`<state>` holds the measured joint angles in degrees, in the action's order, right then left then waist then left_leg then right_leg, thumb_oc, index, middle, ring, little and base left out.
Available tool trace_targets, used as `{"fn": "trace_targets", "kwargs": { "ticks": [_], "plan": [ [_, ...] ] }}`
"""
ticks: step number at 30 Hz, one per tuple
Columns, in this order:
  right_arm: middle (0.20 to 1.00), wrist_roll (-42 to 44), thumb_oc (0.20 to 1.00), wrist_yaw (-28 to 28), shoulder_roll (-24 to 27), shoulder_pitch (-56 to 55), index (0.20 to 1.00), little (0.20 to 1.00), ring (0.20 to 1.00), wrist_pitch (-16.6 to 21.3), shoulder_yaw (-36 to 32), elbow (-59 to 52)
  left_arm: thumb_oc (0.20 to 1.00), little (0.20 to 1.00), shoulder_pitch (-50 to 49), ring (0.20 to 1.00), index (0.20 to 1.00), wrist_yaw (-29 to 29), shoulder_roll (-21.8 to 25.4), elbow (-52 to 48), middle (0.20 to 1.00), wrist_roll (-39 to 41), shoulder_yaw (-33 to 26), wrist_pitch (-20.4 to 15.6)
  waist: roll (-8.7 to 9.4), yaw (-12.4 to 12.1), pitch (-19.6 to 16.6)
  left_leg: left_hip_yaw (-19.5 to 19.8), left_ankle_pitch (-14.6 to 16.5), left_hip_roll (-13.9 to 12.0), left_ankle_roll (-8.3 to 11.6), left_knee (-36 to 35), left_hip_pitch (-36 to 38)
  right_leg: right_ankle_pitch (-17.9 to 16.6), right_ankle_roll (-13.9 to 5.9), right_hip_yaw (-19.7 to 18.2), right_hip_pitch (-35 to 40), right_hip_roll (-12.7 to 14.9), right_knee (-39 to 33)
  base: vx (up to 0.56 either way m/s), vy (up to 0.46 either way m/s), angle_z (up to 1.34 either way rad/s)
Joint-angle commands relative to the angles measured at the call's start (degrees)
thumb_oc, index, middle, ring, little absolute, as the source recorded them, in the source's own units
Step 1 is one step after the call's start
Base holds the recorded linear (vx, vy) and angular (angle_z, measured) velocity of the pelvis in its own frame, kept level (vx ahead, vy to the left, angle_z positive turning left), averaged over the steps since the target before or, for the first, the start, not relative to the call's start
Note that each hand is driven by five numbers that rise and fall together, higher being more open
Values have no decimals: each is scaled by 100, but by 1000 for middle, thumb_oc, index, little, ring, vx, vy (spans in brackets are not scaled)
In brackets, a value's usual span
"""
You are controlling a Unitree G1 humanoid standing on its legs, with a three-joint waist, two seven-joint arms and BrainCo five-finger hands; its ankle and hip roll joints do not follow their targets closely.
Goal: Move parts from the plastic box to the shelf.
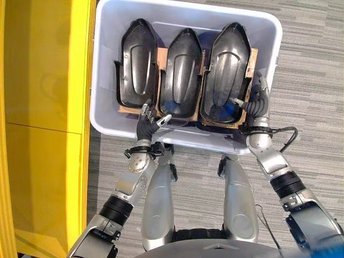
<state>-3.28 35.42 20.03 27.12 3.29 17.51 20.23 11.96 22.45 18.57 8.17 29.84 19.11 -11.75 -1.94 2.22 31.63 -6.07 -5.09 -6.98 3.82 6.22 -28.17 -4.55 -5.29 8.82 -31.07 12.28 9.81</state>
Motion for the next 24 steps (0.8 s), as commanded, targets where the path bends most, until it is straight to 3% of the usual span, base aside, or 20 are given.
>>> {"fn": "trace_targets", "kwargs": {
  "ticks": [1,24],
  "plan": [
    [1000,273,1000,25,-27,-115,1000,1000,1000,25,-118,-4,1000,1000,-295,1000,1000,-59,173,-361,1000,-87,-69,-299,77,-46,-184,110,398,-268,149,665,-204,318,-466,176,241,602,362,0,0,0],
    [1000,1103,1000,99,-329,101,1000,1000,1000,90,-250,1018,1000,1000,-316,1000,1000,-97,198,-329,1000,2,11,-259,-4,-100,-184,87,383,-247,127,663,-262,292,-462,173,164,618,380,0,0,0]
  ]
}}
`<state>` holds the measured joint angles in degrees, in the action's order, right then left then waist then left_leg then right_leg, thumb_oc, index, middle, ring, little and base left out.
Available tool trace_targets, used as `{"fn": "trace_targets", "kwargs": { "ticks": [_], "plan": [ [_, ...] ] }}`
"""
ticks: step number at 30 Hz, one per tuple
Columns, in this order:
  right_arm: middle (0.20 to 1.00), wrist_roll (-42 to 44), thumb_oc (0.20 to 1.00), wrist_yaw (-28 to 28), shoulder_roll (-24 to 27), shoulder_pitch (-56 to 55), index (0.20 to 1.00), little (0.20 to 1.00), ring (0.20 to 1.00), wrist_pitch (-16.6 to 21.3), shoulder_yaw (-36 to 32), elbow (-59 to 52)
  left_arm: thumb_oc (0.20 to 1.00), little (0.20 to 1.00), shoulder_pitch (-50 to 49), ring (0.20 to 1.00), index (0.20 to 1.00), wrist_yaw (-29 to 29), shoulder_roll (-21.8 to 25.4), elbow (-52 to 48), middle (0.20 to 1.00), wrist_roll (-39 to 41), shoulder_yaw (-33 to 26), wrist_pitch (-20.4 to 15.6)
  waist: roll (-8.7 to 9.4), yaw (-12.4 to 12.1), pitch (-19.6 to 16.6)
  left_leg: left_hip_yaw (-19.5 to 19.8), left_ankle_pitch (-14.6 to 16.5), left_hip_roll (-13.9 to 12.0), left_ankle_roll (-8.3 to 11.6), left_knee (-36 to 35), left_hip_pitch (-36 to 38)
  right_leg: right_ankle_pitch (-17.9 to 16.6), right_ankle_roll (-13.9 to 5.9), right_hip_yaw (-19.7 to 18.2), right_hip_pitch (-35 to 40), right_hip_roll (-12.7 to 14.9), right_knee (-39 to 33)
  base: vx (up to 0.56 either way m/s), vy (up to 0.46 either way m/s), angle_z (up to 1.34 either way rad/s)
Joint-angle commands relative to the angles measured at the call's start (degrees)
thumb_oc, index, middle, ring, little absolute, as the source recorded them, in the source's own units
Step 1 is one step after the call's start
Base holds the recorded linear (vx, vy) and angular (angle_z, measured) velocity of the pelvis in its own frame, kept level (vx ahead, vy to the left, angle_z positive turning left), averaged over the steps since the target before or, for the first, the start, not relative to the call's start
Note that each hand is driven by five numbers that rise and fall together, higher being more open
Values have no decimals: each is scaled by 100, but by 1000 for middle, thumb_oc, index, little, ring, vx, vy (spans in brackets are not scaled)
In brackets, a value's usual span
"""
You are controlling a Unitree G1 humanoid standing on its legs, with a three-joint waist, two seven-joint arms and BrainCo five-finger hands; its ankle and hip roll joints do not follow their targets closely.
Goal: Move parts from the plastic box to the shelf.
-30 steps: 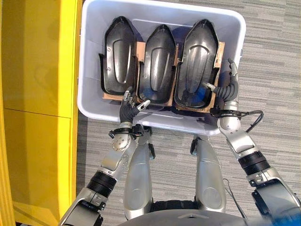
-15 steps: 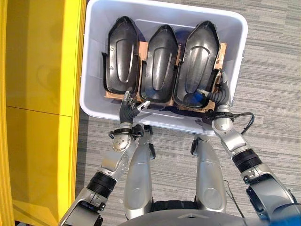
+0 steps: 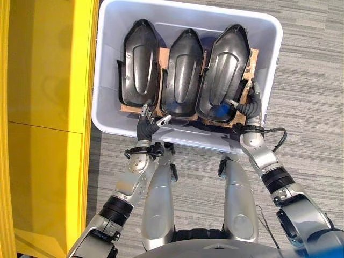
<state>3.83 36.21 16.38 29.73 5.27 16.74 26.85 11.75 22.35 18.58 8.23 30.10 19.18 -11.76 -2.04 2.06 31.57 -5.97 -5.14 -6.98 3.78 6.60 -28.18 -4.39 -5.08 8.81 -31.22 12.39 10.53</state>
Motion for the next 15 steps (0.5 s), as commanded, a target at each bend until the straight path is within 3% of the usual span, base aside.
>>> {"fn": "trace_targets", "kwargs": {
  "ticks": [1,11,15],
  "plan": [
    [1000,403,1000,23,28,-139,1000,1000,1000,-108,-160,382,1000,1000,-288,1000,1000,-89,200,-336,1000,-24,6,-257,4,-89,-178,75,387,-249,131,627,-264,276,-482,179,180,608,305,0,0,0],
    [1000,262,1000,180,8,52,1000,1000,1000,-217,-93,602,1000,1000,-252,1000,1000,-52,212,-369,1000,-5,77,-257,-25,-115,-178,70,384,-241,120,619,-272,281,-475,159,164,596,319,0,0,0],
    [1000,-112,1000,259,62,253,1000,1000,1000,-442,23,870,1000,1000,-225,1000,1000,-41,214,-394,1000,-1,113,-270,-44,-137,-178,86,380,-239,114,623,-306,281,-473,172,138,601,324,0,0,0]
  ]
}}
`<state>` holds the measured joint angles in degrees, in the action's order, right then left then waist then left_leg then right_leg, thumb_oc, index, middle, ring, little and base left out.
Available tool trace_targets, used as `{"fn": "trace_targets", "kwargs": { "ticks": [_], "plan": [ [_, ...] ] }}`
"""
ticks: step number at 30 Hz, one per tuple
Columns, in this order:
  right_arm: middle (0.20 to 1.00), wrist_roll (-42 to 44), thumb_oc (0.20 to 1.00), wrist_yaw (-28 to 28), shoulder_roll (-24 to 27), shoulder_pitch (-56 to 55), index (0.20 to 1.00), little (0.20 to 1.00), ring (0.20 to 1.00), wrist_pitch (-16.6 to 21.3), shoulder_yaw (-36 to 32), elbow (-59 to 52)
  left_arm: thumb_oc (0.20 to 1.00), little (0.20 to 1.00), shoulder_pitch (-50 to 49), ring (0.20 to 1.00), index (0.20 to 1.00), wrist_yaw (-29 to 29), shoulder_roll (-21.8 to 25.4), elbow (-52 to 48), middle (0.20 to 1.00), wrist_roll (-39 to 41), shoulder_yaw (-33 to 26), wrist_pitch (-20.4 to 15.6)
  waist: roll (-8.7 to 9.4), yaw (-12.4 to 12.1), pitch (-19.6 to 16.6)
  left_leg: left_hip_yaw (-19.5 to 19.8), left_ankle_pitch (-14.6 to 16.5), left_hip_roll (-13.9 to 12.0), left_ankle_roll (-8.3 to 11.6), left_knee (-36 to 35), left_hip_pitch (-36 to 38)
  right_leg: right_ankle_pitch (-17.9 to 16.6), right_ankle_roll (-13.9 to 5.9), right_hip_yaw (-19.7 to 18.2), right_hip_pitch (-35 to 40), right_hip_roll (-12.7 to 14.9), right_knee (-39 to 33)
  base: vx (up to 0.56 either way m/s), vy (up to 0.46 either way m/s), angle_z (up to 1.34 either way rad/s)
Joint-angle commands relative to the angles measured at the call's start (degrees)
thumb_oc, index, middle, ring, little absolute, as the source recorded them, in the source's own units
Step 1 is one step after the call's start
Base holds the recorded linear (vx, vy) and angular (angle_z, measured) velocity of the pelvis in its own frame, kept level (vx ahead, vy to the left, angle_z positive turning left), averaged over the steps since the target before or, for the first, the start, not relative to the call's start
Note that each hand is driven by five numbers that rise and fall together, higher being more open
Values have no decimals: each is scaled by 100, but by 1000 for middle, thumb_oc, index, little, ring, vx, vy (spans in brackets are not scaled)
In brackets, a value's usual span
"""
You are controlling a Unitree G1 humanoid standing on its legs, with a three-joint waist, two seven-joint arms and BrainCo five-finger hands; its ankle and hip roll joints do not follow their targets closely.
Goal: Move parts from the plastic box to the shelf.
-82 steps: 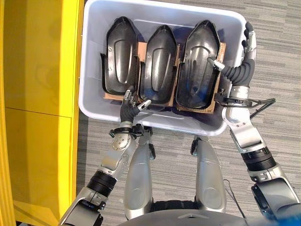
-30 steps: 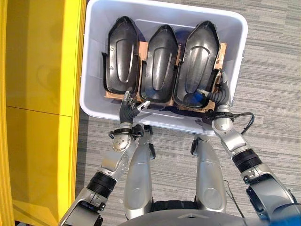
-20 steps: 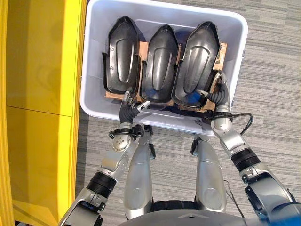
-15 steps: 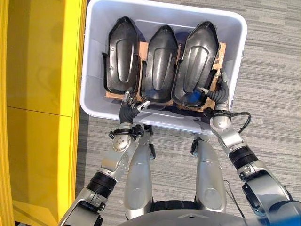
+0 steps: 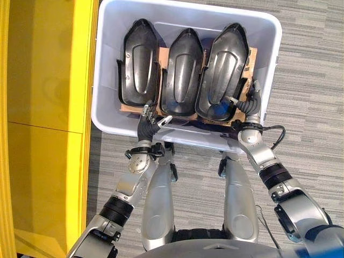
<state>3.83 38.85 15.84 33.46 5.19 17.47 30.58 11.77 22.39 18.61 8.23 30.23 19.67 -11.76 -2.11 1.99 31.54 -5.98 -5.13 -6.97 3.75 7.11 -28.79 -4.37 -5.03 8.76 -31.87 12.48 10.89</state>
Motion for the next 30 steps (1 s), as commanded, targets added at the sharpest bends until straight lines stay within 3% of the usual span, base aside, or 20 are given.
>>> {"fn": "trace_targets", "kwargs": {
  "ticks": [1,9,10,11,18,30],
  "plan": [
    [1000,-190,1000,6,126,-90,1000,1000,1000,-474,-22,551,1000,1000,-226,1000,1000,-45,211,-392,1000,-14,63,-276,-40,-134,-174,87,377,-238,116,564,-244,277,-477,177,200,594,290,0,0,0],
    [1000,-757,1000,-68,231,115,1000,1000,1000,-922,182,1040,1000,1000,-185,1000,1000,-38,238,-401,1000,-43,30,-279,-46,-159,-174,120,367,-221,113,562,-294,276,-482,205,172,599,299,0,0,0],
    [746,-899,746,-110,248,155,746,746,746,-1013,248,1145,1000,1000,-186,1000,1000,-46,238,-396,1000,-43,24,-279,-46,-167,-174,124,370,-214,110,568,-306,276,-479,201,164,595,302,0,0,0],
    [200,-1116,200,-225,299,236,200,200,200,-1165,357,1313,1000,1000,-175,1000,1000,-70,250,-401,1000,-40,15,-269,-48,-178,-174,131,364,-213,113,549,-305,275,-479,212,161,594,300,0,0,0],
    [200,-2052,200,-635,500,486,200,200,200,-1683,738,1681,1000,1000,-186,1000,1000,-202,268,-387,1000,-32,-68,-222,-34,-201,-174,139,372,-200,109,533,-299,277,-489,236,167,599,308,0,0,0],
    [200,-2449,200,-813,630,596,200,200,200,-1796,806,1692,1000,1000,-147,1000,1000,-308,252,-377,1000,-21,-125,-169,-16,-213,-174,145,371,-212,111,502,-248,307,-475,252,198,587,334,0,0,0]
  ]
}}
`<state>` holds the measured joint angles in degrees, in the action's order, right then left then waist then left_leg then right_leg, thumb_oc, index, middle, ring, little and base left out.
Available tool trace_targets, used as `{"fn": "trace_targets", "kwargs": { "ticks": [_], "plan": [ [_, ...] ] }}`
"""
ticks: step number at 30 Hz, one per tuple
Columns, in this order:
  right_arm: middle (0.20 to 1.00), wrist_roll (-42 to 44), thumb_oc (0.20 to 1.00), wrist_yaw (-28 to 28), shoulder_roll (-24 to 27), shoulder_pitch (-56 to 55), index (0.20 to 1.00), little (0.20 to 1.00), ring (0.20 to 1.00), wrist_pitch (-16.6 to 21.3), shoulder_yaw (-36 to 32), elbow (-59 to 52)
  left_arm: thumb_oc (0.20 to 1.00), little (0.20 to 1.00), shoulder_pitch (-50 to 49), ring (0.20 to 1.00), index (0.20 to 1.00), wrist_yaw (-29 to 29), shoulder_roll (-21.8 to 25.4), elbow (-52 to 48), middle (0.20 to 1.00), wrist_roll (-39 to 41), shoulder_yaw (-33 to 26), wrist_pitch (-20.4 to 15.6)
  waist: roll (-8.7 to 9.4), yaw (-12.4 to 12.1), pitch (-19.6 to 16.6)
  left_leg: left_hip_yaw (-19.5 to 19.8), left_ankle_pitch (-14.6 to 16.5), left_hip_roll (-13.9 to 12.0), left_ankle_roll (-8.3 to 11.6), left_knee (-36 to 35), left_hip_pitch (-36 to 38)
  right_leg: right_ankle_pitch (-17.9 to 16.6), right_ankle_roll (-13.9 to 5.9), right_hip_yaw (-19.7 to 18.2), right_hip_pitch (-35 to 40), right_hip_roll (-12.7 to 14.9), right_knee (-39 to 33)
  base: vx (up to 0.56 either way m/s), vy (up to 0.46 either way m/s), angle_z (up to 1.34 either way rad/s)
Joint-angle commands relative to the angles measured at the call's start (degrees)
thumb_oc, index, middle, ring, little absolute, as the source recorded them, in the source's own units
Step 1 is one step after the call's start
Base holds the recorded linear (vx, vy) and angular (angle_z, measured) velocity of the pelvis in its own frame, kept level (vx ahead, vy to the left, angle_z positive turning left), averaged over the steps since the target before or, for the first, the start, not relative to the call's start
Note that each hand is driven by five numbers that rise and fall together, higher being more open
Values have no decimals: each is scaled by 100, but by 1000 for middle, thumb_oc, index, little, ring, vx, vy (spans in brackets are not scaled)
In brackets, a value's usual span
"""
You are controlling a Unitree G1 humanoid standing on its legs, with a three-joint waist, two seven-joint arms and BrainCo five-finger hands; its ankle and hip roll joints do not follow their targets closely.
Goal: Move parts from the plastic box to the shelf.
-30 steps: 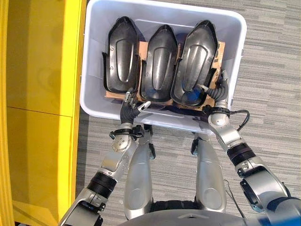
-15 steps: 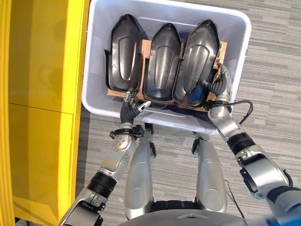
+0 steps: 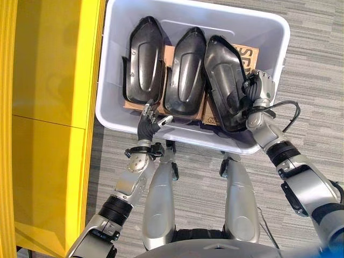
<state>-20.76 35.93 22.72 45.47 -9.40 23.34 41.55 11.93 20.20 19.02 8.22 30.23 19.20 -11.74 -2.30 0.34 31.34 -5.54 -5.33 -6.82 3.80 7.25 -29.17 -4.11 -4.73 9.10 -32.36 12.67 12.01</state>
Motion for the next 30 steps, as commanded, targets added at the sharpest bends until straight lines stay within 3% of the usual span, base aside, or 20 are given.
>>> {"fn": "trace_targets", "kwargs": {
  "ticks": [1,8,15,19,30],
  "plan": [
    [200,-35,200,-501,-29,-606,200,200,200,-342,194,478,1000,1000,-154,1000,1000,-89,203,-371,1000,-20,-86,-163,11,-43,-155,94,395,-232,109,488,-191,286,-503,211,254,564,230,0,0,0],
    [200,-28,200,-251,86,-672,200,200,200,-258,-77,-195,1000,1000,-87,1000,1000,-36,174,-355,1000,-108,-113,-151,32,-7,-155,83,417,-249,113,513,-134,302,-500,184,279,561,263,0,0,0],
    [200,653,200,-54,109,-1157,200,200,200,282,-562,-1580,1000,1000,-83,1000,1000,90,127,-310,1000,-180,-141,-115,123,79,-155,66,436,-266,119,507,34,324,-506,176,438,549,253,0,0,0],
    [200,1509,200,-138,-50,-1648,200,200,200,816,-841,-2455,1000,1000,-159,1000,1000,78,118,-334,1000,-178,-158,-38,165,133,-155,49,452,-271,120,499,219,347,-511,185,620,552,253,0,0,0],
    [200,1754,200,-180,-31,-1922,200,200,200,1314,-1006,-3652,1000,1000,-407,1000,1000,46,189,-486,1000,-199,-241,-38,210,153,-155,11,466,-302,142,448,634,366,-518,154,996,523,202,0,0,0]
  ]
}}
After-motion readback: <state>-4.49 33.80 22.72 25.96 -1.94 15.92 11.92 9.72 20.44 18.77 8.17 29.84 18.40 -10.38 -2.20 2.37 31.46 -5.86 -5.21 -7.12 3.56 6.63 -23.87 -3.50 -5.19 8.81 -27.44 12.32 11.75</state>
